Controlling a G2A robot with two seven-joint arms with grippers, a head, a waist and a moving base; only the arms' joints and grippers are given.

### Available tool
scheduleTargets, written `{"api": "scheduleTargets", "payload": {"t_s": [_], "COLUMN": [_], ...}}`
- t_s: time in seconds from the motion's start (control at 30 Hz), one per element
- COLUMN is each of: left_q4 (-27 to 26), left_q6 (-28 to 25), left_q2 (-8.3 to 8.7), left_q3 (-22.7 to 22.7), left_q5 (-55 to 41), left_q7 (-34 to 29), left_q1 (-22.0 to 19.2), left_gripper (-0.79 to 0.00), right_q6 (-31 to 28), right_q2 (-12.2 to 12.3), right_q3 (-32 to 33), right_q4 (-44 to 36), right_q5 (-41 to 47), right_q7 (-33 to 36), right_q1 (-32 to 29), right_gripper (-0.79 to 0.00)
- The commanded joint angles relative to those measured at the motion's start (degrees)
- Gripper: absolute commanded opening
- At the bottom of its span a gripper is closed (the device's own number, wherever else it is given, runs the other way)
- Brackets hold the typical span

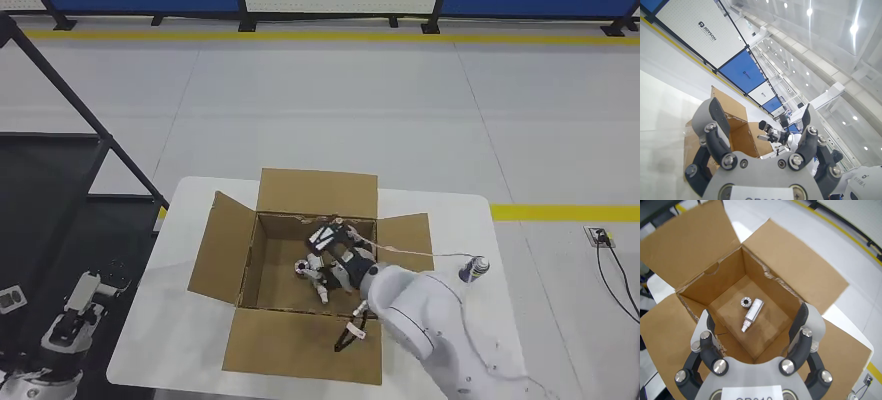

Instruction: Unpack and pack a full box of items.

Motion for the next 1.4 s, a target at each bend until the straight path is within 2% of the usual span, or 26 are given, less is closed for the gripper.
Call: {"api": "scheduleTargets", "payload": {"t_s": [0.0, 0.1, 0.27, 0.4, 0.57, 0.6, 0.63, 0.7, 0.73, 0.83, 0.87, 1.03, 1.07, 1.1, 1.13, 1.37], "left_q4": [-0.10, -0.09, 0.21, 0.48, 0.90, 0.94, 0.92, 0.89, 0.84, 0.91, 0.95, 1.17, 1.20, 1.15, 1.13, 0.78], "left_q6": [-0.48, -1.05, -1.25, -1.21, -0.94, -0.89, -0.87, -0.87, -0.93, -0.98, -0.99, -1.06, -1.01, -1.03, -1.05, -1.16], "left_q2": [-0.03, -0.06, -0.03, 0.02, 0.14, 0.16, 0.17, 0.20, 0.20, 0.21, 0.20, 0.19, 0.18, 0.17, 0.16, 0.06], "left_q3": [-0.16, -0.24, -0.39, -0.65, -1.45, -1.60, -1.72, -1.97, -2.13, -2.75, -2.96, -3.64, -3.72, -3.78, -3.78, -3.25], "left_q5": [-0.49, -0.87, -1.26, -1.63, -2.25, -2.25, -2.30, -2.37, -2.36, -2.61, -2.77, -3.20, -3.22, -3.19, -3.16, -2.50], "left_q7": [-0.16, -0.30, -0.79, -1.16, -1.58, -1.65, -1.72, -1.80, -1.80, -1.53, -1.38, -1.04, -0.98, -0.86, -0.82, -0.34], "left_q1": [0.50, 1.01, 1.20, 1.10, 0.70, 0.67, 0.65, 0.69, 0.73, 0.86, 0.90, 1.12, 1.18, 1.21, 1.26, 1.58], "left_gripper": [0.000, 0.000, 0.000, 0.000, 0.000, 0.000, 0.000, 0.000, 0.000, 0.000, 0.000, 0.000, 0.000, 0.000, 0.000, 0.000], "right_q6": [1.73, 4.92, 8.66, 8.70, 9.60, 9.68, 9.78, 10.09, 10.35, 10.94, 10.85, 10.62, 10.53, 10.40, 10.44, 8.45], "right_q2": [-2.06, -5.17, -10.16, -13.47, -16.80, -17.39, -17.96, -19.04, -19.58, -21.11, -21.58, -23.55, -23.88, -24.18, -24.44, -24.15], "right_q3": [-5.73, -11.53, -17.56, -20.01, -22.08, -22.38, -22.68, -23.35, -23.68, -24.46, -24.58, -24.66, -24.58, -24.44, -24.25, -20.63], "right_q4": [8.70, 19.13, 34.95, 44.47, 52.18, 53.36, 54.53, 56.86, 57.98, 60.85, 61.71, 65.93, 66.72, 67.43, 68.07, 67.60], "right_q5": [1.81, 4.01, 8.46, 12.07, 13.26, 13.44, 13.58, 13.39, 13.20, 12.83, 12.94, 13.41, 13.58, 13.78, 13.92, 16.01], "right_q7": [1.85, 3.04, 5.59, 7.37, 4.69, 3.99, 3.33, 2.39, 2.15, 1.77, 1.66, 1.10, 1.00, 0.84, 0.55, -1.17], "right_q1": [6.37, 12.07, 18.63, 21.95, 23.77, 23.93, 24.01, 24.26, 24.43, 24.88, 25.01, 25.81, 25.96, 26.16, 26.44, 28.52], "right_gripper": [0.000, 0.000, 0.000, 0.000, 0.000, -0.049, -0.129, -0.345, -0.397, -0.453, -0.496, -0.560, -0.619, -0.720, -0.785, -0.785]}}
